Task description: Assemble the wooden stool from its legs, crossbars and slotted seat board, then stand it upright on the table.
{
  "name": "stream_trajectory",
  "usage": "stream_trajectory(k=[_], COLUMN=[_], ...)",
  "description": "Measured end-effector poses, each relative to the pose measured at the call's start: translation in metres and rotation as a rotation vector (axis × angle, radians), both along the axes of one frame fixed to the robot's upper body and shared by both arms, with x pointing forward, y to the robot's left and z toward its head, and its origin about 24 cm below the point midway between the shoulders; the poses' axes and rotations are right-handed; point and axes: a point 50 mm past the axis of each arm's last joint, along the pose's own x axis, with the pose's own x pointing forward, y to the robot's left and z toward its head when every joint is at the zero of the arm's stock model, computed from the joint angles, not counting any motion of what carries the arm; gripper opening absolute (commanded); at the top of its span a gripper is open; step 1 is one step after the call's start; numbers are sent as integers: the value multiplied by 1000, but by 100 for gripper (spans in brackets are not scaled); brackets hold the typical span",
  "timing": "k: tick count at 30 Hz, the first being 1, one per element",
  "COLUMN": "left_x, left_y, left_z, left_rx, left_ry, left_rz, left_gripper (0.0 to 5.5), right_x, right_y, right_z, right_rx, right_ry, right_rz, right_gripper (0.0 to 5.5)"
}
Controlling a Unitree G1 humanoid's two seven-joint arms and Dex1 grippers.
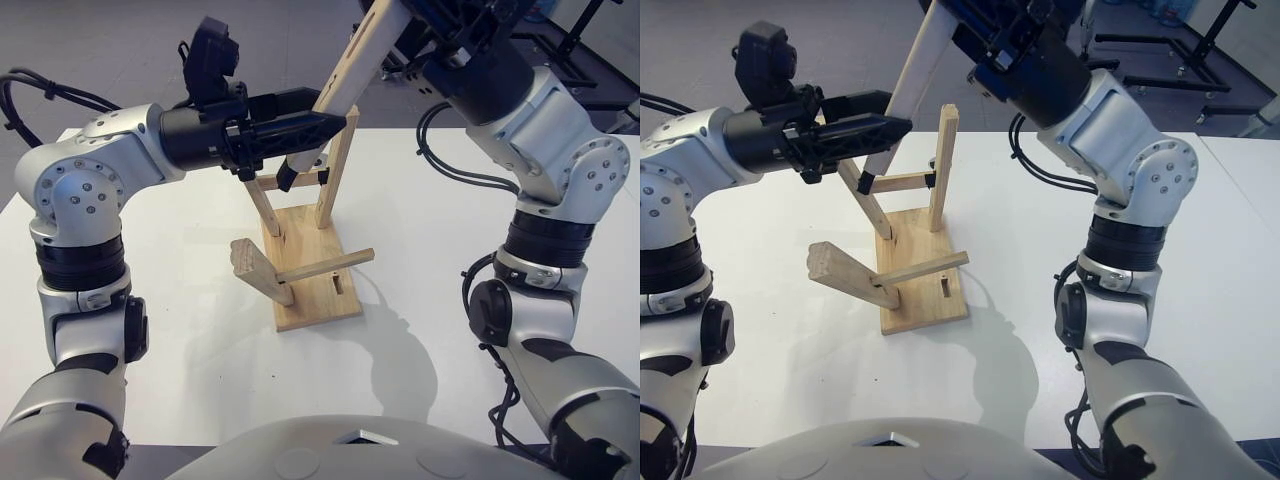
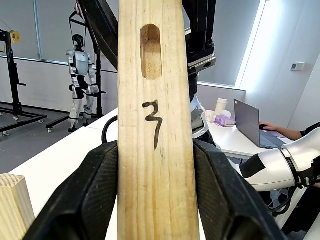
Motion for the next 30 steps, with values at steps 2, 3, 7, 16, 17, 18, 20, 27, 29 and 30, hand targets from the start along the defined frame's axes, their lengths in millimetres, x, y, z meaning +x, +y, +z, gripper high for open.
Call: stream_trajectory(k=[2, 3, 7, 16, 17, 18, 20, 27, 29, 30], left_x=[0, 0, 1, 3, 4, 5, 7, 3, -8, -14], left_y=[0, 0, -1, 3, 5, 7, 11, 62, 84, 90], left_z=[0, 0, -1, -2, -1, 0, 2, 51, 68, 74], left_rx=[-1, -2, -7, -38, -49, -58, -79, -392, -457, -457], left_ry=[3, 4, 19, 96, 99, 99, 108, 115, 61, 26], left_rz=[-1, -1, 0, 22, 38, 51, 81, 194, 296, 334], left_gripper=[206, 206, 242, 373, 379, 398, 426, 501, 501, 501], right_x=[0, 0, -1, 3, 3, 3, 6, 9, 8, 6], right_y=[0, 0, -2, -9, -10, -11, -15, -39, -59, -67], right_z=[-1, -1, -1, -6, -6, -7, -12, -17, -21, -23], right_rx=[3, 4, -1, -53, -58, -62, -78, -123, -164, -187], right_ry=[2, 2, -4, -36, -42, -45, -36, -67, -87, -102], right_rz=[-3, -5, -17, -112, -119, -124, -158, -247, -321, -353], right_gripper=[259, 258, 253, 207, 207, 207, 207, 207, 207, 207])
